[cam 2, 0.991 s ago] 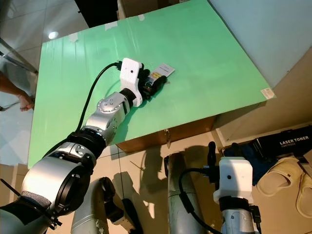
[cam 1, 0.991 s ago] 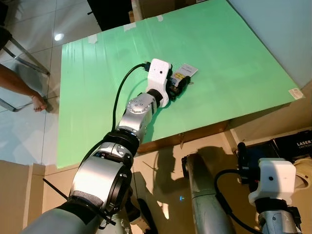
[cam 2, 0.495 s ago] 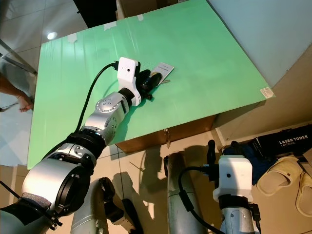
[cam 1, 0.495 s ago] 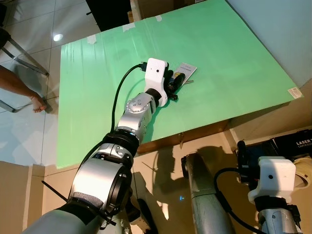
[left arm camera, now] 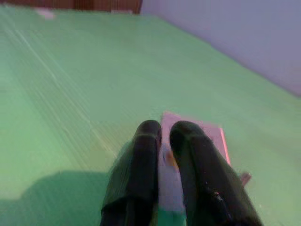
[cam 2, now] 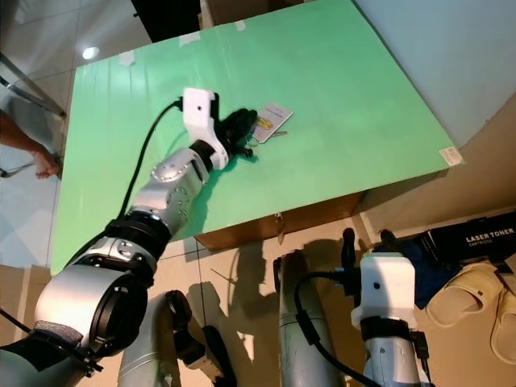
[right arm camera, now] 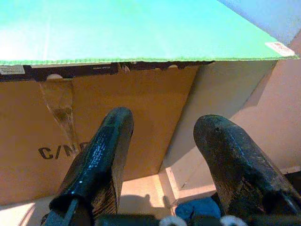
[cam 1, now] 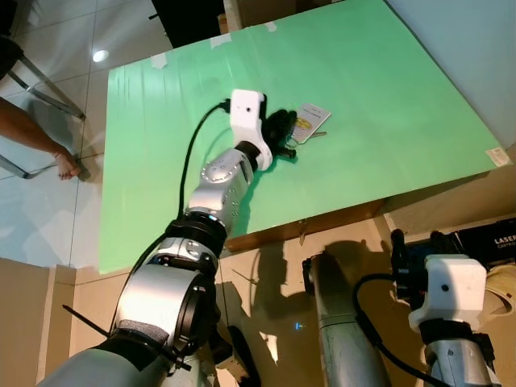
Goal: Hang keys on a hook
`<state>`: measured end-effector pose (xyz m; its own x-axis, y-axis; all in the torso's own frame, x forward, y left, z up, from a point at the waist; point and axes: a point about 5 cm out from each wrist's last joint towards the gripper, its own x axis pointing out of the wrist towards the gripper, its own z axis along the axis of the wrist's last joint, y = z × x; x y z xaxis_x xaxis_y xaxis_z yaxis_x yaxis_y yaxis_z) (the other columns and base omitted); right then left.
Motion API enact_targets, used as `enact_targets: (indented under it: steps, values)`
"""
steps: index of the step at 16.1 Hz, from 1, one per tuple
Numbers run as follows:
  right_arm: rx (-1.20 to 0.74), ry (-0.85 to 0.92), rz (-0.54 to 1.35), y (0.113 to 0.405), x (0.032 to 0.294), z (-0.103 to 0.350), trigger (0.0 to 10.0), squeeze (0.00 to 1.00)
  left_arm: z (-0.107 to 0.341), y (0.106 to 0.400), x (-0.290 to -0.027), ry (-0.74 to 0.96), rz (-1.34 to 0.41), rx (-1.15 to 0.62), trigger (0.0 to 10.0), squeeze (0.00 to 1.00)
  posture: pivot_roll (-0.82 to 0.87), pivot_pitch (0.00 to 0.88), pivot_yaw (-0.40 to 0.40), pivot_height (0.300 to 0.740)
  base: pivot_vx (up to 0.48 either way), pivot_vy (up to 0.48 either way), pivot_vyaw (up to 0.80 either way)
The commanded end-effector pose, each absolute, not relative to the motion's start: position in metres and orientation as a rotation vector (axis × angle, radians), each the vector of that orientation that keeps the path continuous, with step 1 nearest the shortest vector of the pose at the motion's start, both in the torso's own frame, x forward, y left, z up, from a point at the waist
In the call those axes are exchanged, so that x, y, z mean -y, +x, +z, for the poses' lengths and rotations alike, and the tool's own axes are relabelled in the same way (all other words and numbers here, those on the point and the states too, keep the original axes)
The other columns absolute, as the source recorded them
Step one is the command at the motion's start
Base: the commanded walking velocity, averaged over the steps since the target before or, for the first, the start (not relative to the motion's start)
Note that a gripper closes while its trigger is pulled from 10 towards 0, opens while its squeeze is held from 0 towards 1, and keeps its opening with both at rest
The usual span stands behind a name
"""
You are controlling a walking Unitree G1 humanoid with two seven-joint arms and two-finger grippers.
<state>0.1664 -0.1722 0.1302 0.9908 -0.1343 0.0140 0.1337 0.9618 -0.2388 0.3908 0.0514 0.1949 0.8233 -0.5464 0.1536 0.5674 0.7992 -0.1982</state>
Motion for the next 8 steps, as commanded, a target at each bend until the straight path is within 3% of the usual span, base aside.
enact_targets:
  steps: [1,3,5,6,7,8]
  values:
    - [-0.038,-0.231,-0.129,0.165,0.173,0.124,10.0,0.00,0.197,0.391,-0.058,-0.269,-0.591,0.102,0.0,0.00,-0.47,0.267,0.149,0.602,0.000,0.000,0.00]
    - [-0.034,-0.244,-0.144,0.167,0.174,0.124,10.0,0.00,0.207,0.389,-0.056,-0.271,-0.649,0.154,0.0,0.00,-0.47,0.260,0.151,0.602,0.000,0.000,0.00]
    - [-0.027,-0.220,-0.197,0.173,0.178,0.126,10.0,0.00,0.203,0.382,-0.052,-0.114,-0.730,0.164,0.0,0.00,-0.46,0.253,0.156,0.602,0.000,0.000,0.00]
    - [-0.020,-0.216,-0.195,0.175,0.178,0.127,10.0,0.00,0.199,0.380,-0.054,-0.080,-0.737,0.158,8.2,0.00,-0.46,0.253,0.156,0.602,0.000,0.000,0.00]
    - [0.041,-0.199,-0.179,0.180,0.176,0.138,10.0,1.00,0.189,0.376,-0.066,-0.044,-0.736,0.147,10.0,0.00,-0.45,0.240,0.166,0.602,0.000,0.000,0.00]
    - [0.069,-0.203,-0.152,0.182,0.174,0.144,10.0,1.00,0.184,0.374,-0.074,-0.036,-0.711,0.146,10.0,0.74,-0.45,0.235,0.167,0.602,0.000,0.000,0.00]
